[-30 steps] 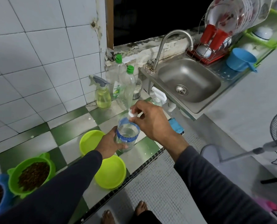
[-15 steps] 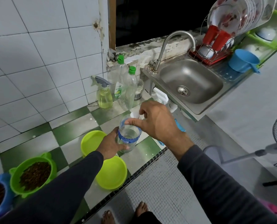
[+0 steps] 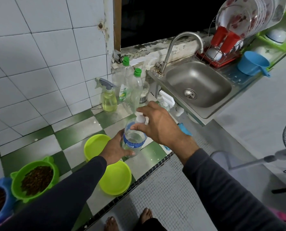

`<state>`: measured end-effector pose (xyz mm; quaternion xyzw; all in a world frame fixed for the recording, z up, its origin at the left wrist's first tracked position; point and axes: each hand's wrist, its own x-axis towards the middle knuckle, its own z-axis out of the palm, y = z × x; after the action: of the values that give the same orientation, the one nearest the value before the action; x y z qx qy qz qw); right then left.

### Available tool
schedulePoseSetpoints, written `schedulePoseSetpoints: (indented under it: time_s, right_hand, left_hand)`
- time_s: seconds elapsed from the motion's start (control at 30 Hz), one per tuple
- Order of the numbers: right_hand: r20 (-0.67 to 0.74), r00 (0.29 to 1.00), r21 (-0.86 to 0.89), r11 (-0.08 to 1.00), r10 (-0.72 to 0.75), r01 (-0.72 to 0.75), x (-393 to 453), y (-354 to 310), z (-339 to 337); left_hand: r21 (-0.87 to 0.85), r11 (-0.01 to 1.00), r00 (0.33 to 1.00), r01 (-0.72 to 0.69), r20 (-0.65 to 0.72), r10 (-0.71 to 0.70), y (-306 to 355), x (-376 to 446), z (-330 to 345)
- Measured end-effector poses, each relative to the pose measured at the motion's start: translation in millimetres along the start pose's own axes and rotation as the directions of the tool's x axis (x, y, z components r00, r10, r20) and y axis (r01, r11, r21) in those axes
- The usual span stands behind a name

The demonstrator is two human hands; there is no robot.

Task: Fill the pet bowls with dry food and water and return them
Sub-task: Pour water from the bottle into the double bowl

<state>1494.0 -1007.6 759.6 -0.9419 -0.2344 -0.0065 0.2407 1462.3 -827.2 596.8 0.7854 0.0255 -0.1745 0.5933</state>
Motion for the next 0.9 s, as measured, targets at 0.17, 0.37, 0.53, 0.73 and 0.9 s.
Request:
schedulePoseSetpoints:
  time_s: [0.17,0.37,0.53,0.73,0.9]
  right_hand:
    - [0.015,0.986,0.029,0.985,-0.169,0.168,-1,8,-2]
    - [0.035,0.993,-0.017,0.993,-0.115,0.115,1,6,4]
    - [0.067,0.998,-0.081,0.997,-0.001,0.006,0,1,3]
    - [0.047,0.998,-0.099,0.994,-0.047,0.051,-2,4,1]
    - [0.053,0.986,-0.082,0.984,-0.156,0.16,-3,9,2]
  left_hand:
    - [-0.094,0.991,0.995,-0.095,-0.026,0.093,12,-11,-3]
    - [-0.097,0.985,0.987,-0.143,-0.087,0.135,21,-14,-3]
    - [-0.114,0.982,0.985,-0.151,-0.1,0.14,24,-16,0]
    - [-0.121,0.982,0.987,-0.144,-0.093,0.133,25,-16,-1]
    - [-0.151,0.979,0.988,-0.135,-0.091,0.122,24,-15,-1]
